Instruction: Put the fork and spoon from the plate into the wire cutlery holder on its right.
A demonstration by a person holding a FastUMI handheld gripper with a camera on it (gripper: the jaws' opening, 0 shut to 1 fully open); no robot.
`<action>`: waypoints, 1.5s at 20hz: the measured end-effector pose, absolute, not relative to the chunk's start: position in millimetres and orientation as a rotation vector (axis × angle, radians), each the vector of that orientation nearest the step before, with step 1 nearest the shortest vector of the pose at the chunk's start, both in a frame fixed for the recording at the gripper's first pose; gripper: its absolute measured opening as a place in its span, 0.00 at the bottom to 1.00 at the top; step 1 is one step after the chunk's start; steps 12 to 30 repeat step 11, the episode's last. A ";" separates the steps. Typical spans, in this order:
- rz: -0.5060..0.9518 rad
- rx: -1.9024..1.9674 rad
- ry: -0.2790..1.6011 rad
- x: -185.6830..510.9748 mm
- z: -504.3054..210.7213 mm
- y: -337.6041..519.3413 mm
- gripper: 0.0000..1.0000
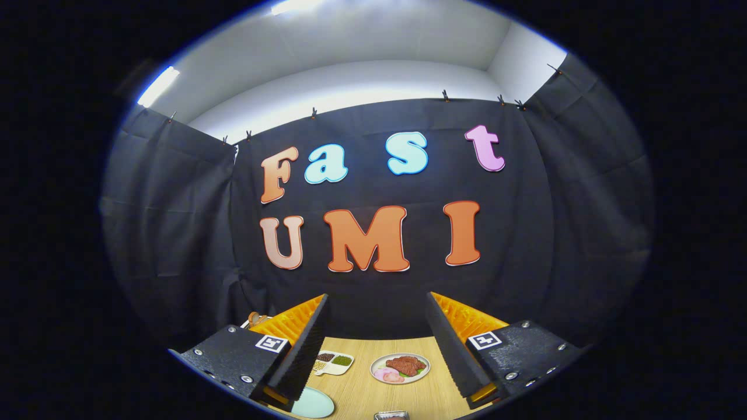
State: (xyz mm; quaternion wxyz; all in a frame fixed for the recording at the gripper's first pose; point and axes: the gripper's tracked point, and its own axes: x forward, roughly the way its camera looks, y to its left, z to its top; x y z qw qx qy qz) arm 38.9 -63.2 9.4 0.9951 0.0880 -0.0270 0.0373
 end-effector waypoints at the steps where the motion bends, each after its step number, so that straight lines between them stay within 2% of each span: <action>1: 0.078 0.163 -0.077 38.1 13.4 -62.0 0.96; 30: 0.086 0.117 -0.113 37.4 17.7 -51.7 0.96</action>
